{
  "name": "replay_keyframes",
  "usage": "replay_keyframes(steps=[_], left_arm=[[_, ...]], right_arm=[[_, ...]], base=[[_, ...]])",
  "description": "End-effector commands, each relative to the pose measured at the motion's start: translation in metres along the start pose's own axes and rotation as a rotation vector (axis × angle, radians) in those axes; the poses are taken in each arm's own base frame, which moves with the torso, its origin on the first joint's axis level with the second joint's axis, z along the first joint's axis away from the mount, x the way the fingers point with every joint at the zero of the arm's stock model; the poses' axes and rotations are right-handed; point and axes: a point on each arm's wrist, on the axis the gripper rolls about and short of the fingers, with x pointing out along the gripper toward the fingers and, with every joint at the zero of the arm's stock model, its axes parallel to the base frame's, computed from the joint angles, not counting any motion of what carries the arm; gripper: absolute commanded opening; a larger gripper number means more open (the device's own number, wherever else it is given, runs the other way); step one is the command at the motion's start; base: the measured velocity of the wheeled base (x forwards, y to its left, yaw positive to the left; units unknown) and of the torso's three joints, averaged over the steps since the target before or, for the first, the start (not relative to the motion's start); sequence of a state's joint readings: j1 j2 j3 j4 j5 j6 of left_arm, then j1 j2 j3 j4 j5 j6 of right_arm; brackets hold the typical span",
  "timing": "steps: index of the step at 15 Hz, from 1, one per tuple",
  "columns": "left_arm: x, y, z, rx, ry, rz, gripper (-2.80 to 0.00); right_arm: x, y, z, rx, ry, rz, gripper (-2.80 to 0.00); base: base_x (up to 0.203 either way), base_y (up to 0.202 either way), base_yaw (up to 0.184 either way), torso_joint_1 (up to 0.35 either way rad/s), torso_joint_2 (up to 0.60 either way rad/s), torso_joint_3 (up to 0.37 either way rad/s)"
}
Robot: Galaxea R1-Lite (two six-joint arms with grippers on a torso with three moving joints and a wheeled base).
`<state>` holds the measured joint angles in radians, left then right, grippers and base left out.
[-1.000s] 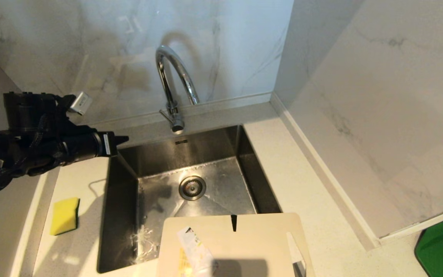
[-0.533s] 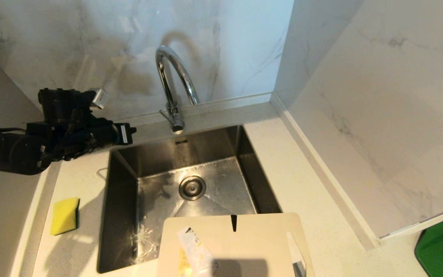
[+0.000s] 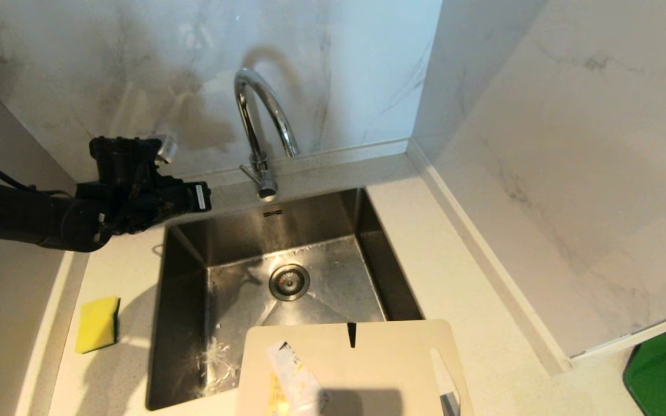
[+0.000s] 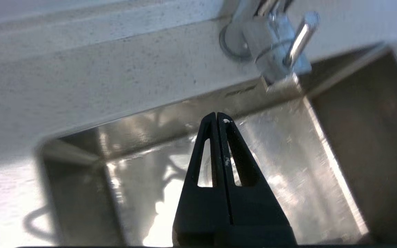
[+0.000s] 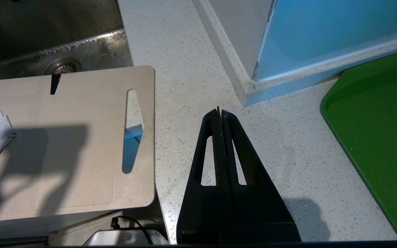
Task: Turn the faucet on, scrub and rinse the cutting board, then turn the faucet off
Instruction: Turn on the tap
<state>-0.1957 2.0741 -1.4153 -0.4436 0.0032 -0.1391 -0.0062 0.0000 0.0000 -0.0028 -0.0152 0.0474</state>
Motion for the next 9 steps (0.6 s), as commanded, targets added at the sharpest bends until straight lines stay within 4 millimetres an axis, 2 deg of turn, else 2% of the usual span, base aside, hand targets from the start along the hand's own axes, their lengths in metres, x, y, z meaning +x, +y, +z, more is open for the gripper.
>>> replay_keyframes(steps=[1, 5, 9], left_arm=[[0.012, -0.001, 0.008, -0.054, -0.017, -0.002, -2.80], [0.026, -0.007, 0.022, -0.155, 0.019, -0.001, -2.80], [0.046, -0.019, 0.019, -0.197, 0.005, -0.030, -2.80]], right_arm=[[0.000, 0.000, 0.000, 0.000, 0.000, 0.000, -2.80], [0.000, 0.000, 0.000, 0.000, 0.001, 0.000, -2.80], [0.000, 0.000, 0.000, 0.000, 0.001, 0.000, -2.80]], base=[[0.000, 0.000, 0.000, 0.000, 0.00, 0.000], [0.000, 0.000, 0.000, 0.000, 0.00, 0.000], [0.000, 0.000, 0.000, 0.000, 0.00, 0.000]])
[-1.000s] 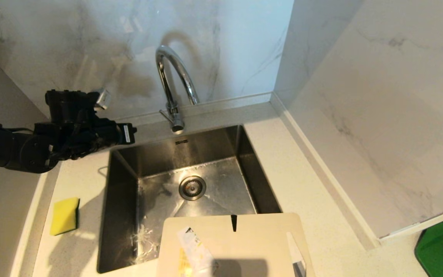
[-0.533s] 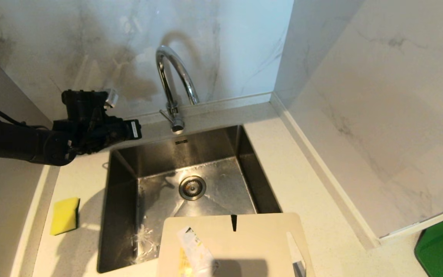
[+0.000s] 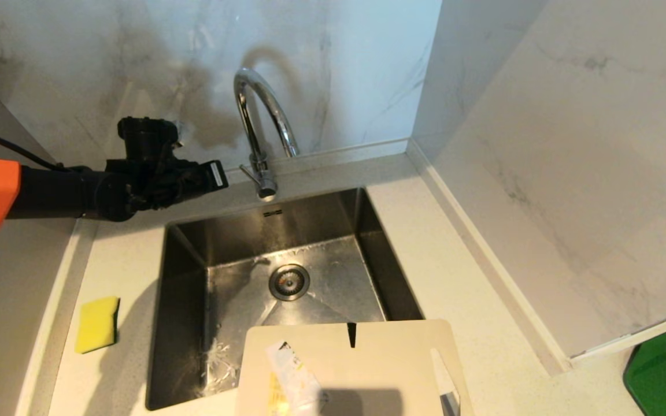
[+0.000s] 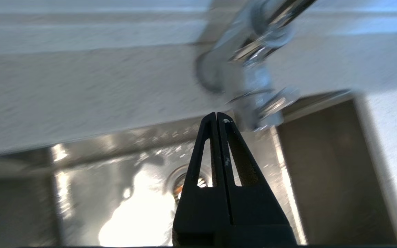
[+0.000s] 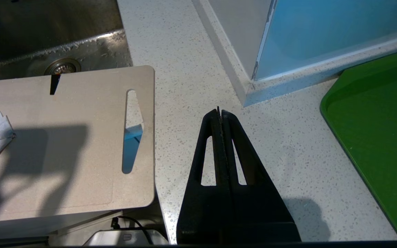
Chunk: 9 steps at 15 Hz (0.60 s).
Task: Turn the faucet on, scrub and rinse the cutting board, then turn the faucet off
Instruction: Turn on the tap
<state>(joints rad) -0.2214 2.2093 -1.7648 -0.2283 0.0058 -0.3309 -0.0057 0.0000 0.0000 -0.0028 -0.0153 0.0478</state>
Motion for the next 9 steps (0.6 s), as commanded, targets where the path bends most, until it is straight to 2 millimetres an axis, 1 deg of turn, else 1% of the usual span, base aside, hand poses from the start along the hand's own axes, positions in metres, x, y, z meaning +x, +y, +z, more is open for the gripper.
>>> replay_keyframes(steps=[1, 4, 6, 9], left_arm=[[0.013, -0.004, -0.004, -0.031, -0.014, -0.014, -2.80], [0.017, -0.007, 0.000, -0.082, -0.039, -0.027, -2.80], [0.020, -0.006, -0.004, -0.087, -0.034, -0.023, -2.80], [0.025, -0.011, -0.002, -0.089, -0.083, 0.012, -2.80]], right_arm=[[0.000, 0.000, 0.000, 0.000, 0.001, 0.000, -2.80], [0.000, 0.000, 0.000, 0.000, 0.000, 0.000, -2.80], [0.000, 0.000, 0.000, 0.000, 0.000, 0.000, -2.80], [0.000, 0.000, 0.000, 0.000, 0.000, 0.000, -2.80]], base=[[0.000, 0.000, 0.000, 0.000, 0.00, 0.000], [0.000, 0.000, 0.000, 0.000, 0.00, 0.000], [0.000, 0.000, 0.000, 0.000, 0.00, 0.000], [0.000, 0.000, 0.000, 0.000, 0.00, 0.000]])
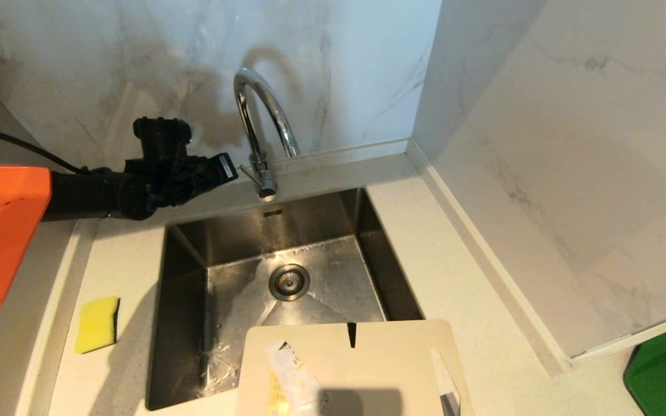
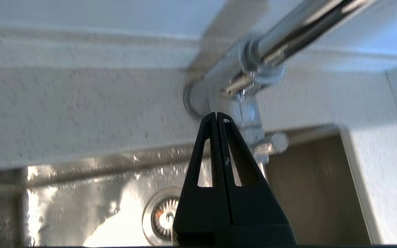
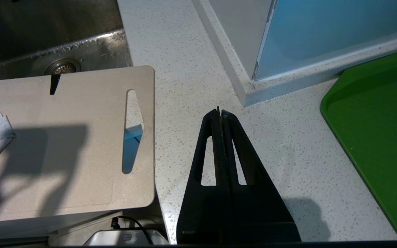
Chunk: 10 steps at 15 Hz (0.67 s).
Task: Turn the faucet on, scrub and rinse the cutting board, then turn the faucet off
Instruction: Turn on the tap
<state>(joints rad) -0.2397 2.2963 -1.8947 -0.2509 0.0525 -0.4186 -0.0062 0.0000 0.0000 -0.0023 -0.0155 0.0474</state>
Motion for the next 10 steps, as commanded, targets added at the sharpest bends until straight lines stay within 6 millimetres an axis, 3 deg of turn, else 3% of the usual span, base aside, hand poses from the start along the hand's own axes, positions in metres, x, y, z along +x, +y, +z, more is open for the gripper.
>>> replay_keyframes(steps=[1, 10], left_arm=[[0.0055, -0.0029, -0.0032, -0.005, -0.026, 0.015, -2.80], [0.0051, -0.0103, 0.0021, -0.014, -0.075, -0.003, -2.80]], right_arm=[[0.0000, 0.0000, -0.0004, 0.000, -0.001, 0.000, -2.80], [0.0001, 0.0000, -0.0004, 0.000, 0.001, 0.000, -2.80]], base=[[0.000, 0.000, 0.000, 0.000, 0.00, 0.000], [0.000, 0.000, 0.000, 0.000, 0.00, 0.000]])
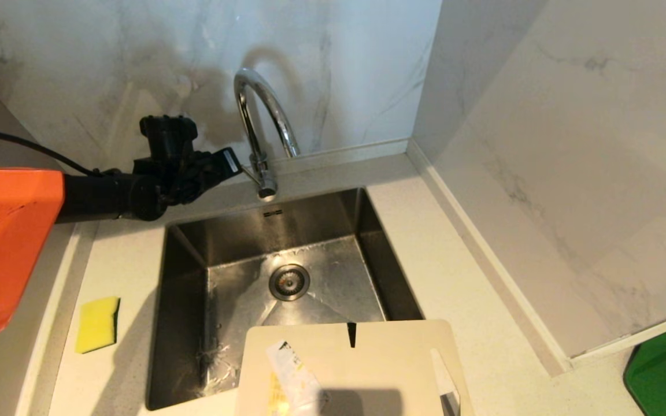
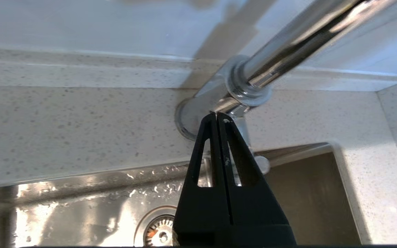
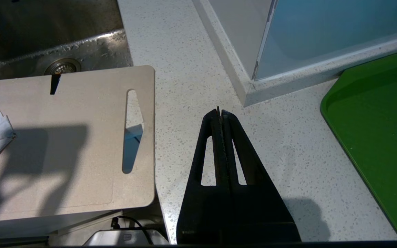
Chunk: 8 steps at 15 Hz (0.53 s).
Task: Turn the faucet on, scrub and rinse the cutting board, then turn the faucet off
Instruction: Turn on the tap
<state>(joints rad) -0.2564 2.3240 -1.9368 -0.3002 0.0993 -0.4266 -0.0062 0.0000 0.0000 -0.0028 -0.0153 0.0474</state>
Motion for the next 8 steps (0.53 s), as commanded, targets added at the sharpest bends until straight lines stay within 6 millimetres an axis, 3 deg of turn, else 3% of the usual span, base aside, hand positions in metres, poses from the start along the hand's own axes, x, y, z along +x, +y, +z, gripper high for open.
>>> replay_keyframes(steps=[1, 8], left_arm=[[-0.0001, -0.0010, 0.0006, -0.003, -0.004, -0.003, -2.80], [-0.0011, -0.0059, 0.0022, -0.076, -0.007, -0.019, -2.80]], right_arm=[[0.0001, 0.0000, -0.0004, 0.000, 0.001, 0.000, -2.80], [0.0000, 0.0000, -0.0004, 0.000, 0.000, 0.000, -2.80]], base=[[0.000, 0.000, 0.000, 0.000, 0.00, 0.000], [0.000, 0.000, 0.000, 0.000, 0.00, 0.000]])
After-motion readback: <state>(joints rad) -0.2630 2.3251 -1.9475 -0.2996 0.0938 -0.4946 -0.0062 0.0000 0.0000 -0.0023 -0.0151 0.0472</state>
